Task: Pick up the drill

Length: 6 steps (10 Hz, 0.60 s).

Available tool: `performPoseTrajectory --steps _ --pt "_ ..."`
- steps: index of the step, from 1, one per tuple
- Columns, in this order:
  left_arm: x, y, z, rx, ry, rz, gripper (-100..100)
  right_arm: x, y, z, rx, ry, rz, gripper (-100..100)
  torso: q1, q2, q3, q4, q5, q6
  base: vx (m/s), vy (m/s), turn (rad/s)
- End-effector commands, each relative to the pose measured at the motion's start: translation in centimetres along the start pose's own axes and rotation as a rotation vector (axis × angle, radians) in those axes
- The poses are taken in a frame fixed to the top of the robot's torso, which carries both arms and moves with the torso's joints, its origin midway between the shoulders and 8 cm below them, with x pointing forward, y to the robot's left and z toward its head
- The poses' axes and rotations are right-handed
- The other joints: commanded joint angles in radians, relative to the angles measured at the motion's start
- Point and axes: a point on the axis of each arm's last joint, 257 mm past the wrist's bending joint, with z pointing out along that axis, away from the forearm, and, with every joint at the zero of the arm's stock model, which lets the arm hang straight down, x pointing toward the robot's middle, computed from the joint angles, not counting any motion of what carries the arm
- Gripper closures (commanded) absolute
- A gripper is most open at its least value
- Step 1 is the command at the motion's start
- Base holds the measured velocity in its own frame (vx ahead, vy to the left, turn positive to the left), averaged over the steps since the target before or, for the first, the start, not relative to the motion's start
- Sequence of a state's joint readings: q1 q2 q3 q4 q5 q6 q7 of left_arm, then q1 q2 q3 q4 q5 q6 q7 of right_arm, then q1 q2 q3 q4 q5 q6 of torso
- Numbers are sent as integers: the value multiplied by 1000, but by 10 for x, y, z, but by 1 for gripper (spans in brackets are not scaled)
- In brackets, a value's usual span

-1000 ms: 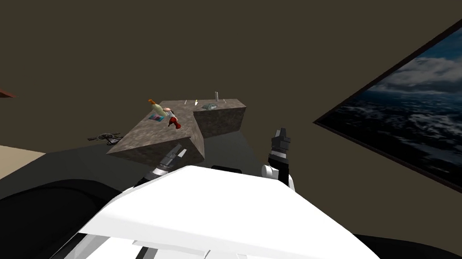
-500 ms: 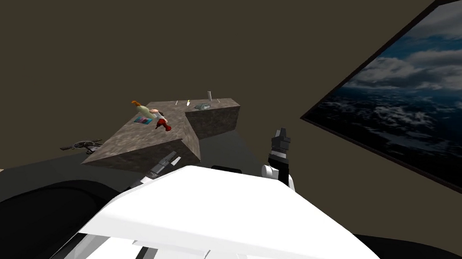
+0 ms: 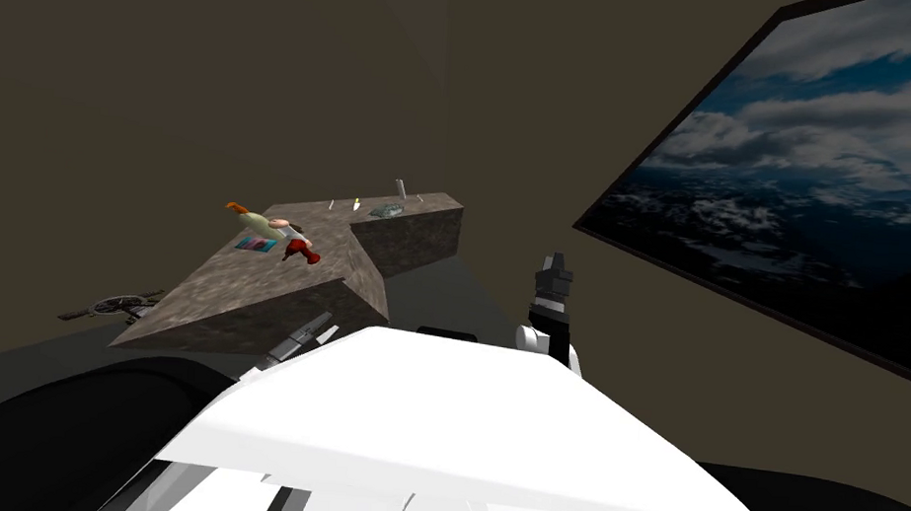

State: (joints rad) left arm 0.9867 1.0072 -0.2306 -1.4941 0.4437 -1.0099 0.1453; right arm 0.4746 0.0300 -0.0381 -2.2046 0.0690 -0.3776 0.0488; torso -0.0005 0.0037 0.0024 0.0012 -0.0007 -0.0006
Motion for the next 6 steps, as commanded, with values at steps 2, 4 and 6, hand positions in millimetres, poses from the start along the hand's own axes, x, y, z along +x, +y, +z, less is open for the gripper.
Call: performPoseTrajectory --steps 2,4,6 --pt "-13 18 -23 -81 21 2 -100 0 0 0 0 0 0 0 0 0 0 0 0 1 14 -42 -143" --pt "-25 30 -46 -150 34 2 -100 0 0 0 0 0 0 0 1 -1 -1 0 0 0 19 -30 -134" --pt "-38 41 -68 -218 45 4 -100 0 0 0 0 0 0 0 1 -1 -1 0 0 0 16 -18 -125"
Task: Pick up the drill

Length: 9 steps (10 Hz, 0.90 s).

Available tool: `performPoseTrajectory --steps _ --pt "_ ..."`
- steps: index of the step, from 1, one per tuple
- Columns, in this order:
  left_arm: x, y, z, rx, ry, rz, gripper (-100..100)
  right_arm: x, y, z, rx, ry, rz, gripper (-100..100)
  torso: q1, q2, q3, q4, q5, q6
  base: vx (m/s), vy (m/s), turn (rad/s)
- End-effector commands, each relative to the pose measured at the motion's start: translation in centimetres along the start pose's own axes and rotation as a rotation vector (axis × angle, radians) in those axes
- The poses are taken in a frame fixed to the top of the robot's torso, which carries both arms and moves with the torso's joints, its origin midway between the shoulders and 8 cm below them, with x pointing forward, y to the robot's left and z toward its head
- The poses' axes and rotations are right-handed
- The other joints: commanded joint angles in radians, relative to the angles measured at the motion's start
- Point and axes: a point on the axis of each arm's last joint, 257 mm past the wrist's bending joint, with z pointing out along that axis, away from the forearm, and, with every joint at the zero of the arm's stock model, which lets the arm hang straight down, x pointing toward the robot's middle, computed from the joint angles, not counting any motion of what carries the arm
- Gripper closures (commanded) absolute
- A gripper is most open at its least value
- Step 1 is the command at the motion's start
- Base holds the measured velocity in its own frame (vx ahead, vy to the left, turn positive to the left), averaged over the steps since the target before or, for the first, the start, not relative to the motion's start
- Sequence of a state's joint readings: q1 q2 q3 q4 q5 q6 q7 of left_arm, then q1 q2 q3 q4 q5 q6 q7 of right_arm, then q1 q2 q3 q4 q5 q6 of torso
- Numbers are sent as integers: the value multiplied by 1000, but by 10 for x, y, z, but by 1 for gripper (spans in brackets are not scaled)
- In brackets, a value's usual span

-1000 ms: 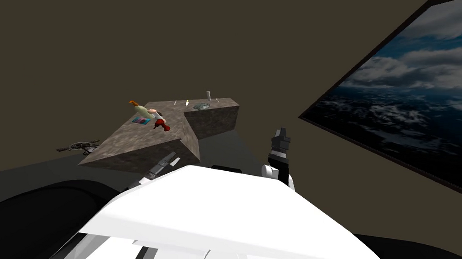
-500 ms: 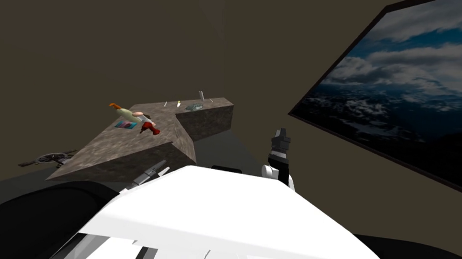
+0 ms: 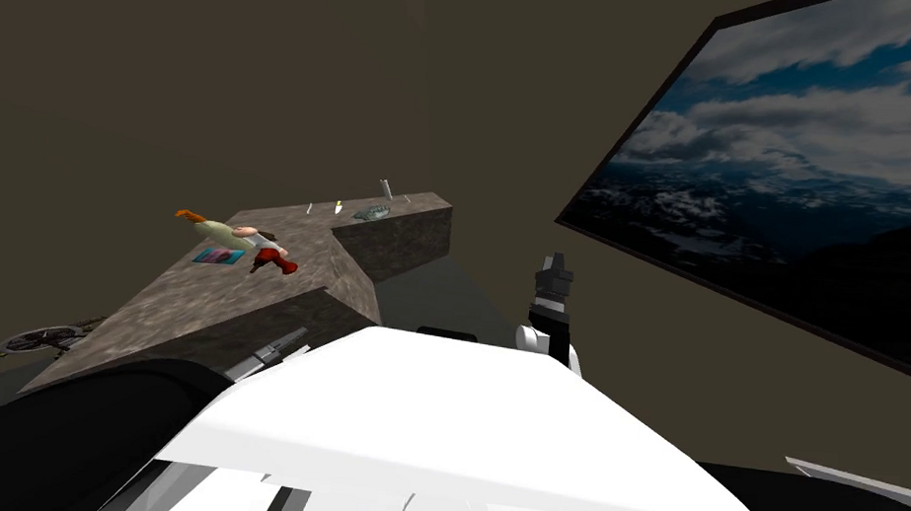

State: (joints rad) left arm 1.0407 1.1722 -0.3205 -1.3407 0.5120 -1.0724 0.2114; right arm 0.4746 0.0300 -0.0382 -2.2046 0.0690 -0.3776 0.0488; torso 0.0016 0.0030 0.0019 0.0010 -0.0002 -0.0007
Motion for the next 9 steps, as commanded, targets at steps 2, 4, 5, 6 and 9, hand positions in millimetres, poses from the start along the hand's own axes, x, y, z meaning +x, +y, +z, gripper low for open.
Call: performPoseTrajectory --steps 2,4,5,6,9 --pt "-16 15 -25 -81 14 9 -100 0 0 0 0 0 0 0 0 0 0 0 0 1 16 -6 -140" --pt "-30 25 -45 -147 22 16 -100 0 0 0 0 0 0 0 1 0 0 0 0 0 19 6 -122" --pt "-40 35 -66 -204 16 8 -100 0 0 0 0 0 0 0 1 0 0 0 0 0 26 15 -143" --pt "-45 32 -65 -210 28 24 -100 0 0 0 0 0 0 0 2 -1 0 0 0 0 20 21 -92" --pt "-74 40 -102 -325 32 40 -100 0 0 0 0 0 0 0 3 0 0 0 1 0 24 35 -130"
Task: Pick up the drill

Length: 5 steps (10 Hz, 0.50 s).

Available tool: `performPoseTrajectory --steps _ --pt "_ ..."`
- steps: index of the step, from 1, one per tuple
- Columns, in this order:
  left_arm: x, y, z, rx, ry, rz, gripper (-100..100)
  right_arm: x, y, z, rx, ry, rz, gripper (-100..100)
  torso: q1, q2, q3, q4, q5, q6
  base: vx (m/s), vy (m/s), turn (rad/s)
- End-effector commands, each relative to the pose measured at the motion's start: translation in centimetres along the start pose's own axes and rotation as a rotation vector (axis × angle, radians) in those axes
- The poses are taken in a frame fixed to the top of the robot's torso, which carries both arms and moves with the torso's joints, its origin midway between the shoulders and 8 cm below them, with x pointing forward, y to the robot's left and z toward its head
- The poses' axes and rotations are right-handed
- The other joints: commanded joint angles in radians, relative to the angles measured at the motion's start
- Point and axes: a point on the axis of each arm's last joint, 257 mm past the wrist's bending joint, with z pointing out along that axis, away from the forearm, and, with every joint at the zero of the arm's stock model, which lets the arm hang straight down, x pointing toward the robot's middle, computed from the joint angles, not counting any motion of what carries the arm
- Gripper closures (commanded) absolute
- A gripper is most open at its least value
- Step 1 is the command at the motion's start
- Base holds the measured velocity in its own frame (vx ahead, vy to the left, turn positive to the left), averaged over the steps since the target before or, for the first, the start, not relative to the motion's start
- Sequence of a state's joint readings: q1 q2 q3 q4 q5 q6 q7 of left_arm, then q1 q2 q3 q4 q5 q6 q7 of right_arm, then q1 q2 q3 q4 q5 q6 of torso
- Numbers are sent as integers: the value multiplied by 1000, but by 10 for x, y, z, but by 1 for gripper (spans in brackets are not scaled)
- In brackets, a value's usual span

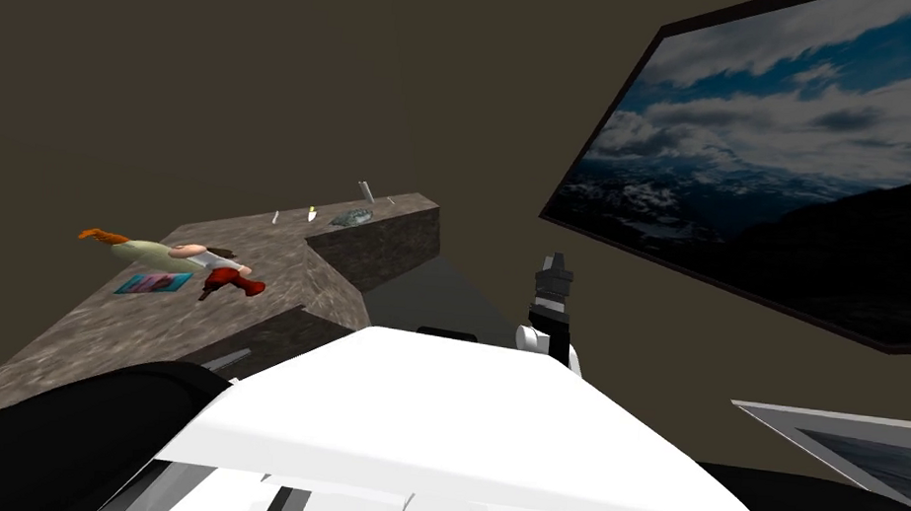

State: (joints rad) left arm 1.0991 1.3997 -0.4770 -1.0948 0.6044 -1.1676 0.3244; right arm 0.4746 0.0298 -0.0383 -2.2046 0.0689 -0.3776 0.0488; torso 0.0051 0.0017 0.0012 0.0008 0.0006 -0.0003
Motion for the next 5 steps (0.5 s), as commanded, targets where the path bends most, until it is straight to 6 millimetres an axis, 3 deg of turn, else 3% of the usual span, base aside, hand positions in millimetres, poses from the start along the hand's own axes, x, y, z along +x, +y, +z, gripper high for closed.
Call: performPoseTrajectory --steps 1,5 --pt "-6 2 -8 -29 4 7 -100 0 0 0 0 0 0 0 0 0 0 0 0 0 26 44 -81" --pt "-50 13 -51 -177 4 48 -100 0 0 0 0 0 0 0 3 -1 0 0 1 -1 36 88 -139"
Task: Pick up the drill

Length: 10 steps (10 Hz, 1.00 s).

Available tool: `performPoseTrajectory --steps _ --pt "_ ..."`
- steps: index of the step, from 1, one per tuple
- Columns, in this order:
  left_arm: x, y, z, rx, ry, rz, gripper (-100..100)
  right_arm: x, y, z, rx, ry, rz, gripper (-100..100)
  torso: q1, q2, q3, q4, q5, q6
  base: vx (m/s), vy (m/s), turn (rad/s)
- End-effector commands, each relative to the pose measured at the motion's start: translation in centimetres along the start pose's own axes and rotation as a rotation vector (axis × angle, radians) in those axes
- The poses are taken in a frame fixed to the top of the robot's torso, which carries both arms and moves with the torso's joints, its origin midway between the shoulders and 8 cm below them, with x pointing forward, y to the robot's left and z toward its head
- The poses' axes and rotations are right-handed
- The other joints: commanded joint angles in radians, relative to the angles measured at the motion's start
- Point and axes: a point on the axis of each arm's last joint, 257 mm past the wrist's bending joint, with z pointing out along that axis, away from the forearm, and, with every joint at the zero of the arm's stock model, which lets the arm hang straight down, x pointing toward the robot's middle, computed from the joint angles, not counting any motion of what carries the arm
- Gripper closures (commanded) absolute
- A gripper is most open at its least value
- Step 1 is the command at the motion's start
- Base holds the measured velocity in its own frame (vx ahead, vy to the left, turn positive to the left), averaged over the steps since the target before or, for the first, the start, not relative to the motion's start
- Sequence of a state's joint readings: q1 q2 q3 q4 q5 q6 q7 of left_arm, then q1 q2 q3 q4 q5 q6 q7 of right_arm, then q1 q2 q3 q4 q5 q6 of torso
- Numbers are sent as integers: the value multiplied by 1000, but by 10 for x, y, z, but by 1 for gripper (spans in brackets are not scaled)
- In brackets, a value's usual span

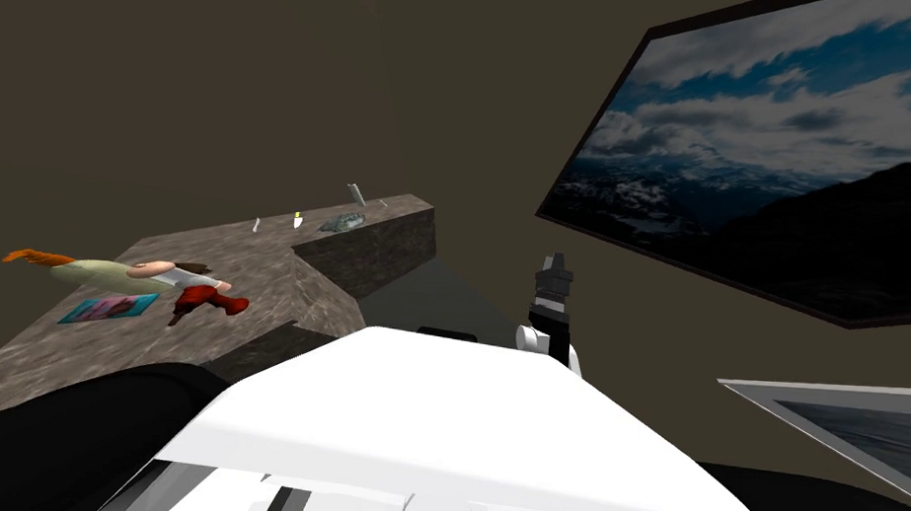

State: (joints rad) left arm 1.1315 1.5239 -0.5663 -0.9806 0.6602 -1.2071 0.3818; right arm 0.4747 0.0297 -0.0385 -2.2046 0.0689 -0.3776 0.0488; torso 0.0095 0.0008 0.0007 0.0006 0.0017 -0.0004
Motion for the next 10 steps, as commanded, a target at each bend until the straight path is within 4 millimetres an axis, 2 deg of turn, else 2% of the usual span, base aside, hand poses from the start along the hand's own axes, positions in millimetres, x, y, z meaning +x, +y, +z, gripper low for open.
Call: performPoseTrajectory --steps 1,2,3,5,10 --pt "-19 5 -17 -62 -6 15 -100 0 0 0 0 0 0 0 0 0 0 0 0 0 42 149 -196" --pt "-21 3 -17 -63 -5 19 -100 0 0 0 0 0 0 0 2 0 0 0 1 0 27 125 -103" --pt "-33 4 -27 -97 -9 31 -100 0 0 0 0 0 0 0 1 0 0 0 1 0 54 133 -110" --pt "-54 3 -41 -146 -21 48 -100 0 0 0 0 0 0 0 5 -4 -2 -1 1 0 98 228 -179" --pt "-69 3 -49 -177 -40 43 -100 0 0 0 0 0 0 0 8 -4 -2 -1 2 -1 56 208 -91"
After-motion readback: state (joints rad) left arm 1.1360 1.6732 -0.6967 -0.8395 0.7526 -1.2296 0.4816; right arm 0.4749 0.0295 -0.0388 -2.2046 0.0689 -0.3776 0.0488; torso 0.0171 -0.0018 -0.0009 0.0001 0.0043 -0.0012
